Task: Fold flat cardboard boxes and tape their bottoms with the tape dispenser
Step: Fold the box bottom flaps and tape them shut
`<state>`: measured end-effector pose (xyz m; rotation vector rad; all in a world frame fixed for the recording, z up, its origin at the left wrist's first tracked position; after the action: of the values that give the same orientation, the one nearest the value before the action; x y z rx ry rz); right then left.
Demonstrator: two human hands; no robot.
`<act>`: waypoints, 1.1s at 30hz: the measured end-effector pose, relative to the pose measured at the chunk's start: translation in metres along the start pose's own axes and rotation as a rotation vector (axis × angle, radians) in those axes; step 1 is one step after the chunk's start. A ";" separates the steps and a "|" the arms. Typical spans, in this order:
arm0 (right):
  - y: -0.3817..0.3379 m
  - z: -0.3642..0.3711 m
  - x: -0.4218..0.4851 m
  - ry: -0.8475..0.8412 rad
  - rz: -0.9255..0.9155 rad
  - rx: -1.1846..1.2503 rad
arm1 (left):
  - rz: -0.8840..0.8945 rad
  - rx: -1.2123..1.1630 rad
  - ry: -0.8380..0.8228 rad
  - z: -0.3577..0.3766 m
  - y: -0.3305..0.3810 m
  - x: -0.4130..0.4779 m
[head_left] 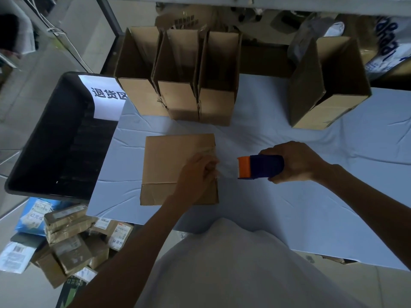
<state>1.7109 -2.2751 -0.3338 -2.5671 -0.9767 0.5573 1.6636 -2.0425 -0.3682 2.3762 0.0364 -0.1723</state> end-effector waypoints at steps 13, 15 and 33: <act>-0.039 0.026 0.049 -0.267 0.036 -0.276 | -0.001 -0.023 -0.016 0.008 -0.011 0.007; -0.055 0.027 0.060 -0.298 0.000 -0.415 | 0.006 -0.050 -0.012 0.009 -0.009 0.007; 0.013 0.006 0.015 0.355 -0.056 -0.143 | 0.171 0.638 -0.171 0.014 0.019 0.007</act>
<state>1.7257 -2.2729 -0.3488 -2.6265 -0.9857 0.0108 1.6708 -2.0659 -0.3665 2.9689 -0.3509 -0.3448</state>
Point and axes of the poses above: each hand's wrist, its own x-axis towards the middle knuckle, its own z-axis out of the palm, y = z × x, the point moved 6 cm from there along x, towards the middle knuckle, and after that the axes turned 11 degrees about -z, right-handed, at the moved point
